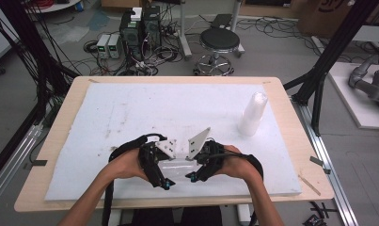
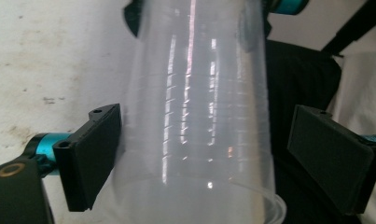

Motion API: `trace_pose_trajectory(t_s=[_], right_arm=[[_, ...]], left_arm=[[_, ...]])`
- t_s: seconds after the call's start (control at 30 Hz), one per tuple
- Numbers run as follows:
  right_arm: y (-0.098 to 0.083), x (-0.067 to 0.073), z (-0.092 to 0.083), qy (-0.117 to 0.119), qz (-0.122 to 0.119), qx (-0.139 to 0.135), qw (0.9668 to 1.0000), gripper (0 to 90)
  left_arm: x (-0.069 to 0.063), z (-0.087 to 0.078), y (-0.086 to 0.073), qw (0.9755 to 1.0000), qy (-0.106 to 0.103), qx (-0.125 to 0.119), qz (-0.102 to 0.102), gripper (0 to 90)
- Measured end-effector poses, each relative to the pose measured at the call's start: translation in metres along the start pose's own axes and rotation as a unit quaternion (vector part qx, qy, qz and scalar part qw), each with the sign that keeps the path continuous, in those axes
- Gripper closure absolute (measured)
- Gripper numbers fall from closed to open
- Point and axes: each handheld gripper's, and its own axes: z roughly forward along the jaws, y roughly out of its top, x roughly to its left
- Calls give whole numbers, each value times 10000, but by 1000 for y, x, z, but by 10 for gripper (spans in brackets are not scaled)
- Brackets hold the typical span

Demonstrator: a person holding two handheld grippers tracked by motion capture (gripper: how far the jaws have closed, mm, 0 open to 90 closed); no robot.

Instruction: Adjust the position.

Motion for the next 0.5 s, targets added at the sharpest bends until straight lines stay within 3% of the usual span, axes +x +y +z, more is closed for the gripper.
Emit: trace_pose_trajectory(t_s=[0.2, 0.3, 0.33, 0.4, 0.43, 0.47, 0.5], right_arm=[[-1, -1, 1, -6, 28, -41, 10000, 432], [-6, -5, 0, -53, 72, -165, 9998, 431], [-9, -6, 0, -42, 104, -284, 9995, 431], [-15, -10, -1, -13, 166, -541, 9984, 430], [-18, -12, -2, -36, 216, -675, 9975, 430], [-21, -15, -3, -17, 253, -869, 9959, 430], [-23, -16, -3, -7, 276, -989, 9947, 429]], left_arm=[[3, -5, -5, 9994, 99, -316, -55, 103], [6, -15, -13, 9959, 241, -866, -106, 103], [8, -19, -16, 9930, 300, -1132, -144, 103], [9, -28, -25, 9849, 442, -1660, -230, 98], [10, -33, -30, 9784, 534, -1974, -300, 98], [10, -36, -33, 9746, 551, -2148, -323, 98], [10, -39, -37, 9690, 566, -2376, -360, 98]])
